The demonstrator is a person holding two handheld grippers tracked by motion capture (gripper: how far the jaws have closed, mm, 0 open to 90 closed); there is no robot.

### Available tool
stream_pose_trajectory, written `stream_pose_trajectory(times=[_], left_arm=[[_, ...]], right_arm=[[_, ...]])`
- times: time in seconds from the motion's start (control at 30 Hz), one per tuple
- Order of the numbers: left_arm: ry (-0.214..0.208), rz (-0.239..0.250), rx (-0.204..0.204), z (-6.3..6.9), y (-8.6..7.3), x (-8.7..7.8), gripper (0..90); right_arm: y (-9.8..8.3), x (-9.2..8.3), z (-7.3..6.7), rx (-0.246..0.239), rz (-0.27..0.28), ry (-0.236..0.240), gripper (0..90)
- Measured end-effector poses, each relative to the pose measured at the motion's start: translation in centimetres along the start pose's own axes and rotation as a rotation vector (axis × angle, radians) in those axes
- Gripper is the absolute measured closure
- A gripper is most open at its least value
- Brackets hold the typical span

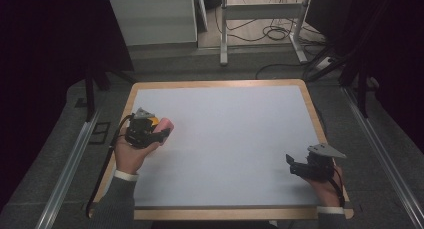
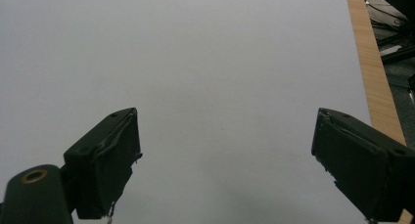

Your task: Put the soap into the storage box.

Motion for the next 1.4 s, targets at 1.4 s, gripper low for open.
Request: stream_pose_trajectory(times=[1.4], left_arm=[[0.081, -0.051, -0.065, -5.2, -0.1, 0.9, 60.1]], right_arm=[[-0.1, 0.0, 0.1, 0.003, -0.003, -0.006, 10.5]])
Point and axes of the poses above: each handheld gripper's, and its own axes: x roughly forward along the jaws, y roughly out of its top, z roughly to its right, the point moved 10 cm from there along x, roughly forward along the jaws, and after that the axes turned 6 degrees about y, right-handed, at the moved point
